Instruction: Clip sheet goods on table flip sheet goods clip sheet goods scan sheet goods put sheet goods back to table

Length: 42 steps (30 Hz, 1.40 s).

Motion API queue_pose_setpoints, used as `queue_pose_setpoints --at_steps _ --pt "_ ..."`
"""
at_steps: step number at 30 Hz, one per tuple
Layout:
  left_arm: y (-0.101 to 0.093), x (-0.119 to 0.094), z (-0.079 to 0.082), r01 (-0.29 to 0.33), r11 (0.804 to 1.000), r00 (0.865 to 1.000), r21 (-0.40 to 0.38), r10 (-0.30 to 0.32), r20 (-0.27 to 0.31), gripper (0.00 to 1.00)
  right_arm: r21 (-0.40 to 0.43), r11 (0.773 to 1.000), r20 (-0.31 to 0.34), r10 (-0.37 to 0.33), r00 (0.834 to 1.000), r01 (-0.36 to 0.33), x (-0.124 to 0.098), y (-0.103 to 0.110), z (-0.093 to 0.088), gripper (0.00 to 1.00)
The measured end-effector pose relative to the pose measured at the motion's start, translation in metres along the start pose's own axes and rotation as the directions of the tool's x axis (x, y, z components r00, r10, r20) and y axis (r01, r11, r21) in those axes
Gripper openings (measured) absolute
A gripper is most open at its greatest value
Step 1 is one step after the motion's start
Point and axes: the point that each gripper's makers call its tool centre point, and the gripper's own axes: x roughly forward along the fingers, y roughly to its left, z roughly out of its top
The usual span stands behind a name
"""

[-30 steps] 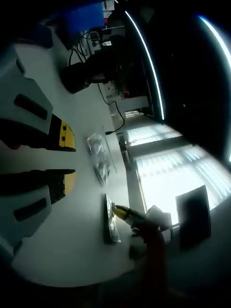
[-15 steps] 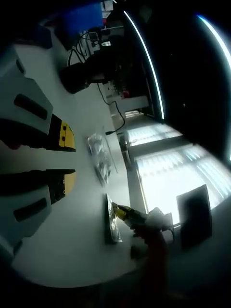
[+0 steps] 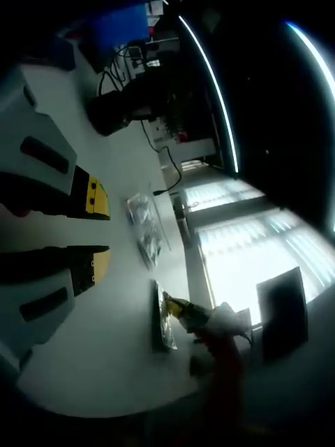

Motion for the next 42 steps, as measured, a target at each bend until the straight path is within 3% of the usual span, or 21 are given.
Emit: queue_pose_setpoints --at_steps 10,16,24,26,28,33,42 --pt "0.001 0.000 0.000 0.000 1.000 1.000 -0.002 0.000 0.001 0.07 0.091 0.995 0.051 0.044 0.998 -0.049 -0.001 -0.002 0.005 0.00" --pt "0.001 0.000 0.000 0.001 1.000 1.000 -0.003 -0.001 0.002 0.07 0.133 0.989 0.078 0.049 0.996 -0.059 -0.002 -0.029 0.011 0.00" --pt "0.000 0.000 0.000 0.002 1.000 1.000 -0.004 -0.002 0.004 0.07 0.237 0.969 0.105 0.042 0.994 -0.066 -0.017 -0.027 0.022 0.00" --pt "0.000 0.000 0.000 0.003 1.000 1.000 -0.004 -0.002 0.005 0.07 0.289 0.954 0.108 0.044 0.993 -0.074 -0.021 -0.026 0.025 0.00" --pt "0.000 0.000 0.000 0.003 1.000 1.000 -0.005 -0.003 0.005 0.07 0.340 0.937 0.122 0.046 0.992 -0.085 -0.025 -0.027 0.030 0.00" --pt "0.000 -0.001 0.000 0.003 1.000 1.000 -0.006 -0.003 0.005 0.07 0.385 0.917 0.152 0.043 0.987 -0.099 -0.036 -0.030 0.041 0.00" --pt "0.000 -0.001 0.001 0.005 1.000 1.000 -0.010 -0.005 0.007 0.07 0.384 0.908 0.233 0.080 0.969 -0.167 -0.063 -0.029 0.077 0.00"
